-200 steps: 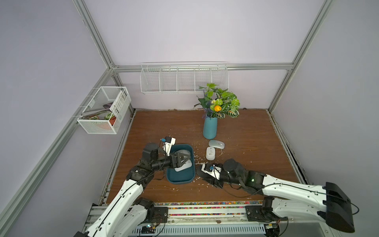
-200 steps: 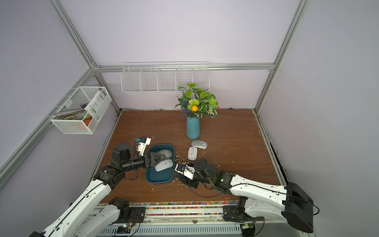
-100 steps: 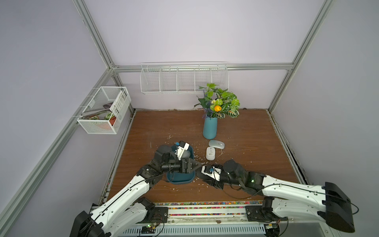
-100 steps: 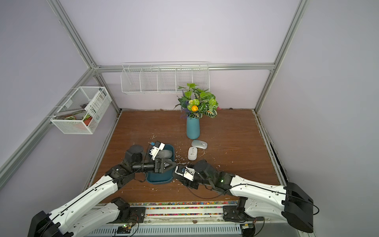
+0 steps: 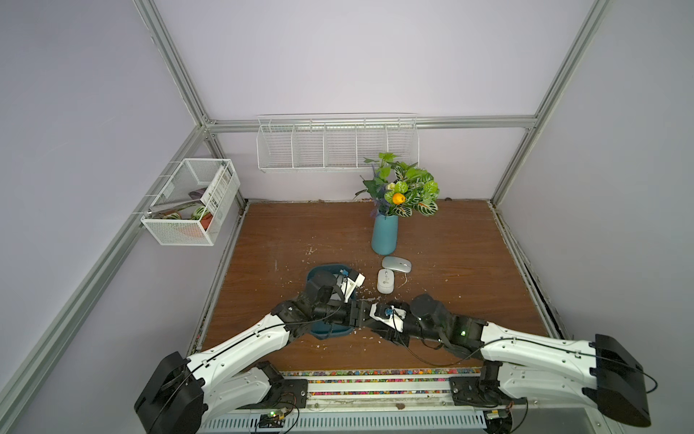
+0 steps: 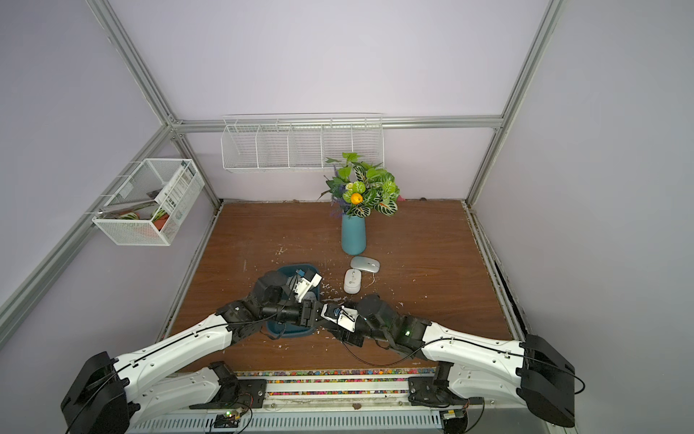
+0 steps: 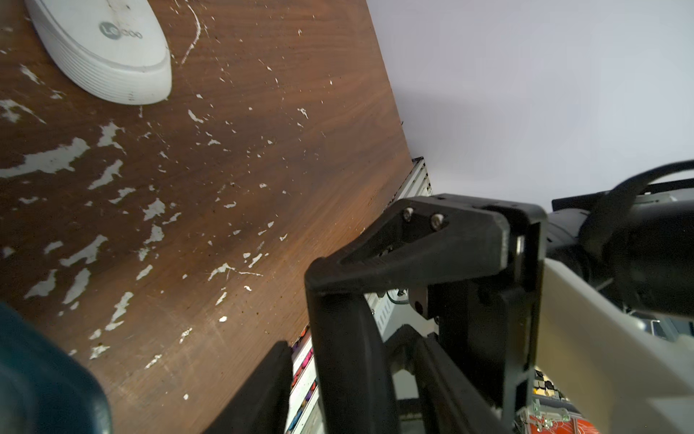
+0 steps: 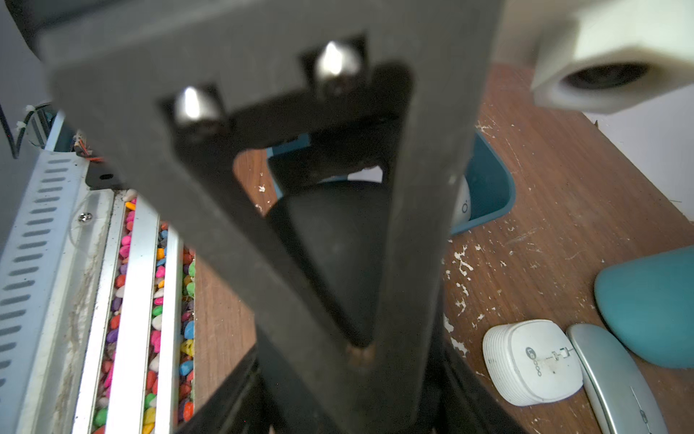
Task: Put the mouse in the storage box
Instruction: Pick up the mouse from the center of the board, then place the mouse in the storage box.
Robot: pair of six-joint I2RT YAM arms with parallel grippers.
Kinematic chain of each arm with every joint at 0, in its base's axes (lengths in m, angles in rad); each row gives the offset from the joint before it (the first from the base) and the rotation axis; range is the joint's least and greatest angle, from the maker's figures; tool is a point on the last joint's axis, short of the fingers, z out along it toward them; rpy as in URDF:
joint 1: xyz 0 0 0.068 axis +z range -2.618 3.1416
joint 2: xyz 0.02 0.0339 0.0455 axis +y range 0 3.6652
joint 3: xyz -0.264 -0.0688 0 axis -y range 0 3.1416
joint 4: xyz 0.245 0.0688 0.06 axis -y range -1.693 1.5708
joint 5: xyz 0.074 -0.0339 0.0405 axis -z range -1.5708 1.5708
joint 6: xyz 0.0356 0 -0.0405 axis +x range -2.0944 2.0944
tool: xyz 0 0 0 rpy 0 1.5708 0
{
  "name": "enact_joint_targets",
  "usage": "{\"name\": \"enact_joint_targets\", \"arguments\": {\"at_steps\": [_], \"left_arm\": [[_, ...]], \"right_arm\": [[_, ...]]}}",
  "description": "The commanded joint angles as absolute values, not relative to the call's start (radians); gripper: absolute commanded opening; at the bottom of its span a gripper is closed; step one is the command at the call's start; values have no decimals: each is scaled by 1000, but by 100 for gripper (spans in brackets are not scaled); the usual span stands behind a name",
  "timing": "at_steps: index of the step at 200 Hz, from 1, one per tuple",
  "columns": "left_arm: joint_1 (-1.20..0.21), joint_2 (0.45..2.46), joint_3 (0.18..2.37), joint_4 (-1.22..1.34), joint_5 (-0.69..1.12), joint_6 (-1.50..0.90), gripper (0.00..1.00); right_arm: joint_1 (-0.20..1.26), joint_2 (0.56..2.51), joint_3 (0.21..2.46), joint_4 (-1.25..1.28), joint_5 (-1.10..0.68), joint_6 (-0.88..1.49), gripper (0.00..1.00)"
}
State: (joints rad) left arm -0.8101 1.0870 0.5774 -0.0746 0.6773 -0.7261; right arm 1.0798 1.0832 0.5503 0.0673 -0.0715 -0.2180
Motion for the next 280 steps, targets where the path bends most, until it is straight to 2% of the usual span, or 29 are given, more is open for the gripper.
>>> {"name": "enact_joint_targets", "arguments": {"at_steps": [1,45,78,87,101,119,121,125,154,188,214,280], "left_arm": [[-828,1098,578,-49,657,-722,53],[-830,1089,575,-48,633,-735,37],[-831,1093,577,-32,635,-740,13],[-831,1093,577,-31,636,-741,7],[-830,1086,580,-36,627,-739,0],[-831,1060,584,-64,587,-730,0],[-831,1053,585,-70,578,-729,0],[-830,1042,587,-84,560,-725,0],[-793,933,635,-265,405,-720,0],[-636,805,703,-528,219,-716,0],[-620,756,698,-637,72,-760,0],[-620,782,569,-555,172,-838,0]], "right_arm": [[1084,1063,537,114,-59,-216,52],[1085,1068,540,112,-60,-216,52],[1085,1072,543,107,-61,-216,54],[1084,1072,543,107,-61,-216,58],[1085,1070,543,110,-52,-214,74],[1085,1077,544,117,-24,-202,89],[1085,1078,544,115,-20,-201,96],[1085,1082,548,115,-16,-199,99],[1085,1096,557,110,-3,-195,99],[1084,1073,534,135,12,-185,99],[1085,1072,532,138,13,-184,99],[1084,1072,528,142,23,-181,99]]}}
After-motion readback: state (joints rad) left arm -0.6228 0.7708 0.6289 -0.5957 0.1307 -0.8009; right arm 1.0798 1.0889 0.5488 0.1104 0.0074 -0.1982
